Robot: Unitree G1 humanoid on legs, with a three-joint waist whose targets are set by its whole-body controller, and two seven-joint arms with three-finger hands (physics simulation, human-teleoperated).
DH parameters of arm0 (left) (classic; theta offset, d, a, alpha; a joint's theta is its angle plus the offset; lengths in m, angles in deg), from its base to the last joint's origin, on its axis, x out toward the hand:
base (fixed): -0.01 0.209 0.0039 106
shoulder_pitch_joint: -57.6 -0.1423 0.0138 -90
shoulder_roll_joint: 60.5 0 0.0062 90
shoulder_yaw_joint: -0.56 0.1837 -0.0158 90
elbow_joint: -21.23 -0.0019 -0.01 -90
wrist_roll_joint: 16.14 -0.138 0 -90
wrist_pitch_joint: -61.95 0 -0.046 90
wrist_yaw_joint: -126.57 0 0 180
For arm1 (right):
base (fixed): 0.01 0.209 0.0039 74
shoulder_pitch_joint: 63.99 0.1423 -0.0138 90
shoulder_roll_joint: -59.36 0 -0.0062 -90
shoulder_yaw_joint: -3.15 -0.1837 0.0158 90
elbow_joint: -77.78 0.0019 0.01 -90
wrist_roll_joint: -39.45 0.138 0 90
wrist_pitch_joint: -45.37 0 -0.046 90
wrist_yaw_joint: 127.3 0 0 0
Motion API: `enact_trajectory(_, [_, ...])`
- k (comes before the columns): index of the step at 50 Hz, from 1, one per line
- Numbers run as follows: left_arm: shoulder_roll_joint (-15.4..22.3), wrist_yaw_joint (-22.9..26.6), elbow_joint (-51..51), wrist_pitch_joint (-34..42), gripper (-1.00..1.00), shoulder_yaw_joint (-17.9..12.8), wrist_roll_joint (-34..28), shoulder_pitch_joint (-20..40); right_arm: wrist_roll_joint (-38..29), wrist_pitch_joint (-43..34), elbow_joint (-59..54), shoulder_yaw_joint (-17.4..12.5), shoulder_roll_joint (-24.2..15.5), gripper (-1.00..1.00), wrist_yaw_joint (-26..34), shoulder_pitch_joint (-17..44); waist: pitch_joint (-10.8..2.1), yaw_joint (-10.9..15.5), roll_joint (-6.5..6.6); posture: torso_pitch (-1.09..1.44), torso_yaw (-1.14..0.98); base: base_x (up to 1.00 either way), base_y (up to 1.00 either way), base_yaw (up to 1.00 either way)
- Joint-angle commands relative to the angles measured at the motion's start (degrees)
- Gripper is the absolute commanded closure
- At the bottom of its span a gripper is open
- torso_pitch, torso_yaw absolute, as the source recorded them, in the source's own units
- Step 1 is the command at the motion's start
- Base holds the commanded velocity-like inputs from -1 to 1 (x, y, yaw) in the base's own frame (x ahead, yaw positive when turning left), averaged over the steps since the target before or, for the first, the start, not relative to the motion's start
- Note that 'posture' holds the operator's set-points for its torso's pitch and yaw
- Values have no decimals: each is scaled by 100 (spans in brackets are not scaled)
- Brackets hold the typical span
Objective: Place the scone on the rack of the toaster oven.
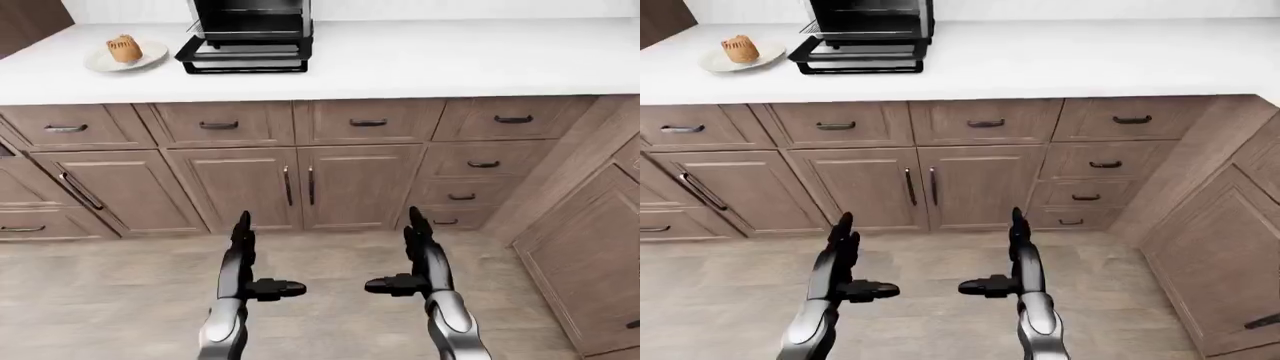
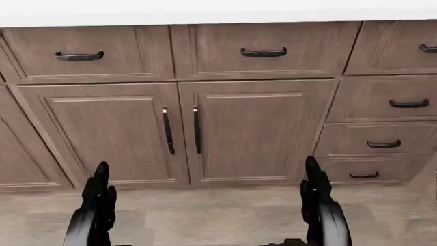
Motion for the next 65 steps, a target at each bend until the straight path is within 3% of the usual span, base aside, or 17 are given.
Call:
enact_trajectory(1, [16,2,948,0,-100,6,62,158,-56,-87,976,77,-60,-100,54,222,-5,-12,-45,0,0,0,0,0])
enact_trajectory(3, [36,12,1236,227,-100,33,11,183,-100,-317,1203,98,-62,-100,109,275,-373,54,-12,0,0,0,0,0])
enact_trajectory(5, [47,-6,1436,459,-100,-3,6,290,-187,-569,1475,108,-90,-100,164,365,-122,43,-49,0,0,0,0,0])
enact_trajectory(8, [119,3,1783,847,-100,-66,-58,476,-310,-980,1856,103,-120,-100,228,595,-423,54,-42,0,0,0,0,0])
enact_trajectory(22, [739,-51,2908,2559,-100,-706,171,2087,-727,-3102,3079,7,-438,-100,677,2704,-585,19,51,0,0,0,4,0])
enact_trajectory(27, [931,-80,3257,2947,-100,-840,263,2307,-721,-3660,3510,-83,-542,-100,835,3056,-526,5,-113,0,0,0,34,0])
enact_trajectory(31, [995,-112,3261,3000,-100,-878,300,2411,-687,-3903,3662,-153,-634,-100,868,3239,-383,-41,220,0,0,0,34,0])
enact_trajectory(33, [1007,-125,3302,3030,-100,-893,317,2411,-686,-3922,3706,-145,-646,-100,873,3226,-488,-40,682,0,0,0,34,0])
enact_trajectory(34, [1027,-125,3339,3069,-100,-911,327,2419,-690,-3950,3719,-149,-658,-100,874,3244,-437,0,434,0,0,0,34,0])
enact_trajectory(44, [1121,-177,3534,3180,-100,-1042,425,2371,-743,-4012,3698,-108,-671,-100,856,3396,-330,-67,-34,0,0,0,34,0])
enact_trajectory(47, [1141,-181,3530,3175,-100,-1058,424,2353,-744,-3885,3590,-96,-633,-100,840,3379,-436,-80,-425,0,0,0,34,0])
enact_trajectory(48, [1137,-182,3550,3189,-100,-1067,442,2357,-750,-3871,3572,-94,-635,-100,842,3380,-368,-132,-151,0,0,0,34,0])
enact_trajectory(50, [1155,-197,3562,3226,-100,-1058,434,2389,-729,-3860,3575,-122,-632,-100,848,3377,-447,-73,-287,0,0,0,34,0])
enact_trajectory(55, [1141,-225,3534,3202,-100,-1050,442,2401,-758,-3913,3637,-86,-624,-100,836,3377,-354,-36,-30,0,0,0,34,0])
enact_trajectory(59, [1132,-219,3568,3197,-100,-1058,460,2353,-759,-3984,3726,-116,-640,-100,845,3381,-454,-64,683,0,0,0,34,0])
enact_trajectory(60, [1133,-209,3571,3193,-100,-1049,459,2340,-770,-3961,3688,-105,-646,-100,840,3389,-412,-34,460,0,0,0,34,0])
enact_trajectory(65, [1115,-228,3556,3190,-100,-981,398,2376,-778,-3882,3673,-101,-623,-100,835,3313,-380,-27,229,0,0,0,33,0])
